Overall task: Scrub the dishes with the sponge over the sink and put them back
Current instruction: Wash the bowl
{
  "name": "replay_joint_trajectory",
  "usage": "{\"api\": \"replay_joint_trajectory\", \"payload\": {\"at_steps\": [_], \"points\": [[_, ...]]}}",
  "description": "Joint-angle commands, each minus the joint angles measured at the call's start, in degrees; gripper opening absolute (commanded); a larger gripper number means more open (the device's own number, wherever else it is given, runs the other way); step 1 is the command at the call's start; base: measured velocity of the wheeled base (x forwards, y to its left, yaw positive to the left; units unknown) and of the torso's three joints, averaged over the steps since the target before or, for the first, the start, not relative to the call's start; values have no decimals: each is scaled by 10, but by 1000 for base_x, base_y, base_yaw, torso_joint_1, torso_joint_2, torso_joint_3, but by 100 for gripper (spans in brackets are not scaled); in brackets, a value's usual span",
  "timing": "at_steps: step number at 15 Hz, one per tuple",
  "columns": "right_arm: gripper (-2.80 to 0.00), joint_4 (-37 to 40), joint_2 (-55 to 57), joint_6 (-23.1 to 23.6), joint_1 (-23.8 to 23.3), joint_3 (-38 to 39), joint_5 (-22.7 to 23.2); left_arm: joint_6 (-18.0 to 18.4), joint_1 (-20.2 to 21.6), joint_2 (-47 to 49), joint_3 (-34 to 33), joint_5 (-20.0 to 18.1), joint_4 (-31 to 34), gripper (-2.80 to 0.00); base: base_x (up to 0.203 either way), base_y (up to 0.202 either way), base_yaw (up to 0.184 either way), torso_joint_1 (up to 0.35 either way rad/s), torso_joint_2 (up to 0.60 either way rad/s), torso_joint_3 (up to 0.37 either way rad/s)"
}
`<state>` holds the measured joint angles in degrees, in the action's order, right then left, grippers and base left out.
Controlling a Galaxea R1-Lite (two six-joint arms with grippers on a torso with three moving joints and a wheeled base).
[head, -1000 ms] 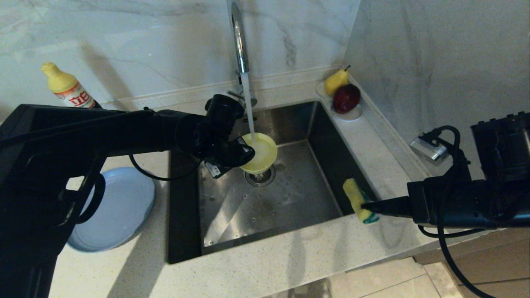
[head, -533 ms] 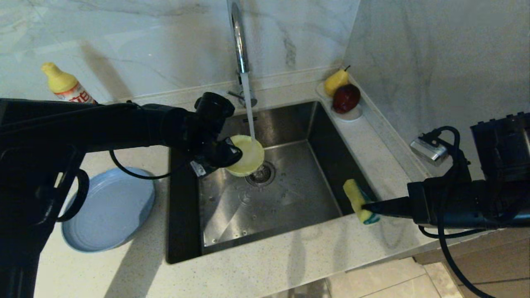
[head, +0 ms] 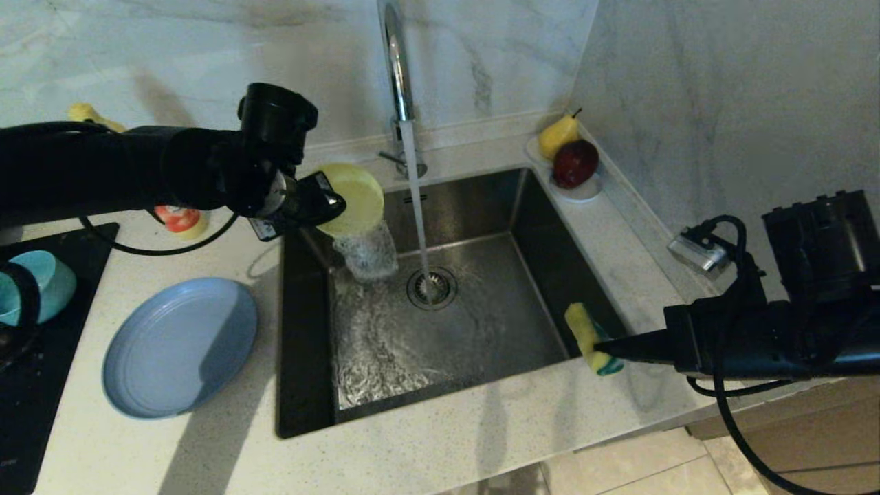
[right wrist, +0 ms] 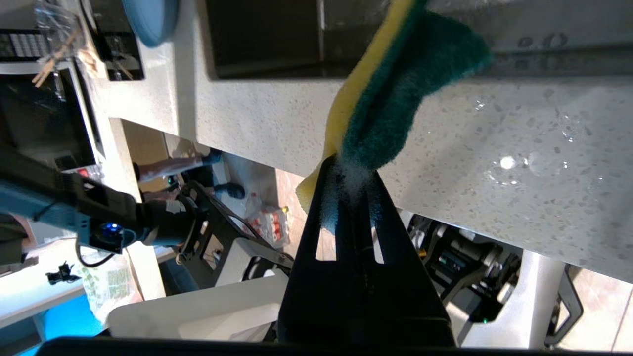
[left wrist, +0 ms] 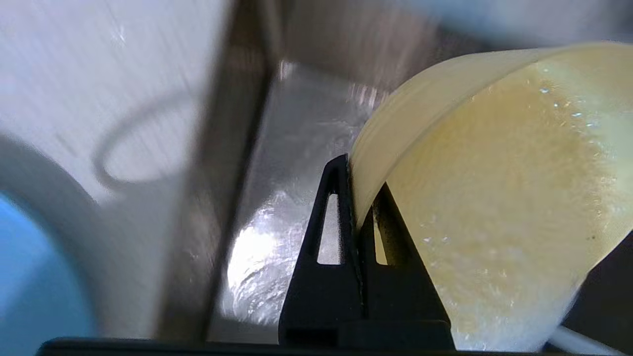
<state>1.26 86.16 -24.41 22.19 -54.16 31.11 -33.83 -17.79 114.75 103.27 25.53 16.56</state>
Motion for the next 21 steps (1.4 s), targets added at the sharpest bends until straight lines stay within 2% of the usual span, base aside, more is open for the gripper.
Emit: {"api": "replay_joint_trajectory", "payload": {"at_steps": [1,3,5,7,10,12,13,15,19,21], "points": [[-280,0,20,-1,3,-2,1,53,3,-46,-57,1,-88,-280,0,0,0,0,0,0],[-280,0,23,-1,3,-7,1,128,3,-61,-122,0,-217,-280,0,0,0,0,0,0],[-280,2,29,-2,4,-17,1,218,3,-69,-197,-2,-382,-280,0,0,0,0,0,0],[-280,19,34,-4,5,-39,0,288,3,-74,-261,-8,-541,-280,0,0,0,0,0,0],[-280,48,51,-5,5,-69,0,352,3,-82,-363,-60,-722,-280,0,0,0,0,0,0],[-280,48,57,-6,6,-69,0,384,3,-95,-413,-101,-819,-280,0,0,0,0,0,0],[-280,48,60,-6,7,-70,0,396,3,-100,-424,-116,-843,-280,0,0,0,0,0,0],[-280,51,69,-6,10,-82,0,411,3,-104,-479,-138,-936,-280,0,0,0,0,0,0],[-280,68,74,-7,15,-99,0,424,3,-103,-534,-145,-1022,-280,0,0,0,0,0,0],[-280,71,73,-7,15,-102,0,422,3,-106,-534,-144,-1016,-280,0,0,0,0,0,0]]}}
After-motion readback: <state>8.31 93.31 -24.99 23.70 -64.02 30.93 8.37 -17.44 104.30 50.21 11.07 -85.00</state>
